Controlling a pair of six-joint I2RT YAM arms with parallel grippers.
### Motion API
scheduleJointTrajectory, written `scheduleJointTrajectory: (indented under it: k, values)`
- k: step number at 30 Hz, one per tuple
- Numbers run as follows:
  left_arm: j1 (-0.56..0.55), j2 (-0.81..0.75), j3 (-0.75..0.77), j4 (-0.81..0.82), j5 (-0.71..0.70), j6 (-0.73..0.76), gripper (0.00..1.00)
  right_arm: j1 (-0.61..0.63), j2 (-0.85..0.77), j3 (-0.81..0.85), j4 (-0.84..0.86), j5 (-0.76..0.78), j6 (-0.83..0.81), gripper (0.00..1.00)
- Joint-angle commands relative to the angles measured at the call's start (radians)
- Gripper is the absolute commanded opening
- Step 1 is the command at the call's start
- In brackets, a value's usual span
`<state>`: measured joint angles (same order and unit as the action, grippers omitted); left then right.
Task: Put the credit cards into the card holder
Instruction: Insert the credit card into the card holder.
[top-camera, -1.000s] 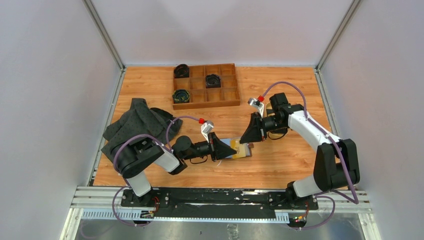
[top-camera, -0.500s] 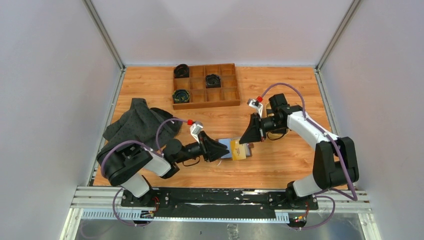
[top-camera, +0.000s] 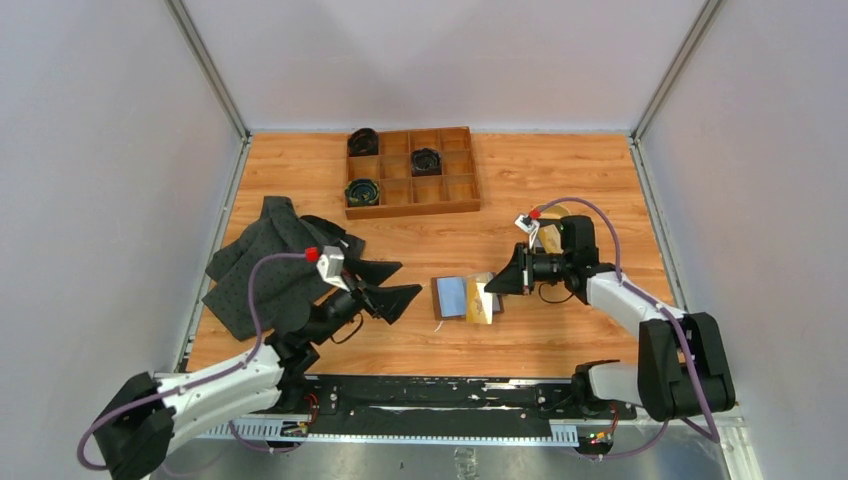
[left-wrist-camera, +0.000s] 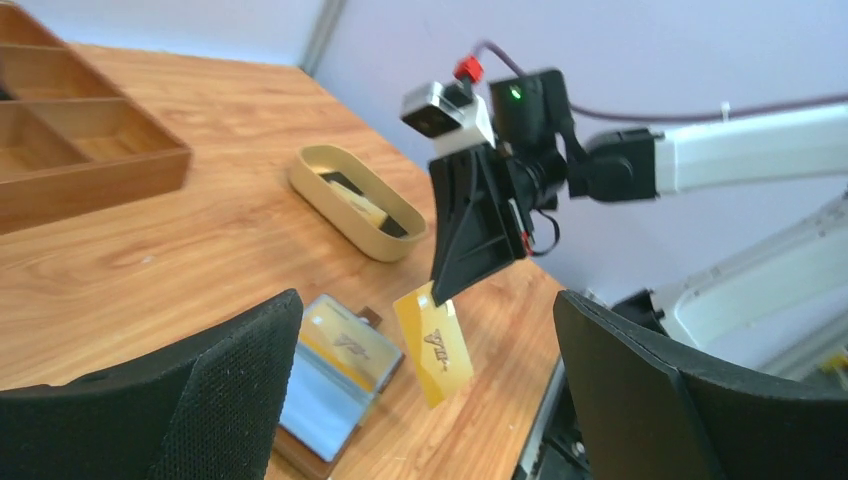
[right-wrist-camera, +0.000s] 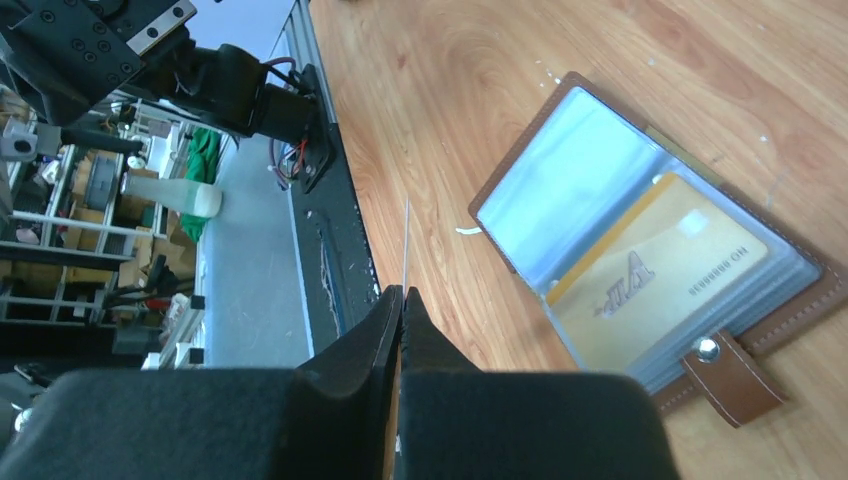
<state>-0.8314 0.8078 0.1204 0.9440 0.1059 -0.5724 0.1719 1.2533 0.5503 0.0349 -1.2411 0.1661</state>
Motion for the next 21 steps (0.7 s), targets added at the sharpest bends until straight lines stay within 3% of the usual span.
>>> scheduleJointTrajectory:
  k: [1,5,10,21]
  values:
    - [0.005,-0.174,-0.09,-0.186,-0.227,-0.052,1.0,-0.026,0.012,-0.076,0.252,0.062,0.224,0.0]
    - [0.005,-0.199,-0.111,-0.188,-0.187,-0.116,1.0,-0.026,0.051,-0.111,0.322,0.062,0.249,0.0]
    - [0.005,-0.098,-0.109,-0.186,-0.144,-0.19,0.98,-0.026,0.089,-0.176,0.455,0.069,0.307,0.0]
    - [0.005,0.106,-0.071,-0.186,-0.134,-0.274,1.0,-0.028,0.143,-0.176,0.498,0.072,0.342,0.0]
